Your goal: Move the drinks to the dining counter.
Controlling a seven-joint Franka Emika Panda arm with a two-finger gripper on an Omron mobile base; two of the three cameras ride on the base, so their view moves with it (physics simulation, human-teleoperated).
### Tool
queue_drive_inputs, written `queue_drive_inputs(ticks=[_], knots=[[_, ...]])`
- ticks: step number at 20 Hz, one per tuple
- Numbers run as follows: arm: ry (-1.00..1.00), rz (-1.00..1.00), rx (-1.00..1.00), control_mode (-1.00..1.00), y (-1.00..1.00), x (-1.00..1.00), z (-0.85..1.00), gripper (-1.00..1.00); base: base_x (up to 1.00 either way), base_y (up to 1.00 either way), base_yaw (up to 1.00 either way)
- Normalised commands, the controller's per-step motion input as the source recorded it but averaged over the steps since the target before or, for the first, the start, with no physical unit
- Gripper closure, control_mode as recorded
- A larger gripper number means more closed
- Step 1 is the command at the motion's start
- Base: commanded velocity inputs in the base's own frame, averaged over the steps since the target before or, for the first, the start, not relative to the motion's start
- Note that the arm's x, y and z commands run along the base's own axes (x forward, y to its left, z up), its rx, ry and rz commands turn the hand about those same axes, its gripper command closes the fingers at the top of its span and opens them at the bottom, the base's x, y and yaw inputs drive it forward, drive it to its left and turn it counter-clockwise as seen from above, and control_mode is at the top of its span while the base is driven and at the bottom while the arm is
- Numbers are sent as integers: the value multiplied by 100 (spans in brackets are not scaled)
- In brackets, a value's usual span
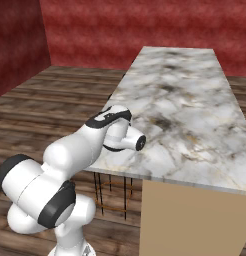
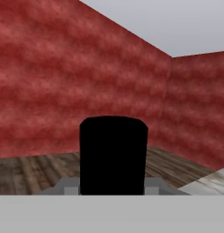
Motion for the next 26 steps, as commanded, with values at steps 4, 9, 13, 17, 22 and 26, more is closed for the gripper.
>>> queue_drive_inputs(ticks=[4,9,13,17,22,26], knots=[[0,0,0,-100,0,1,0,100,1,0,0],[0,1,0,-100,0,15,0,100,0,0,0],[5,10,0,-100,-1,22,0,100,0,0,0],[6,14,0,-100,-6,12,0,100,0,0,0],[4,22,-3,-100,-19,2,-12,100,0,0,0],[0,21,-4,-100,-11,0,-24,100,0,0,0]])
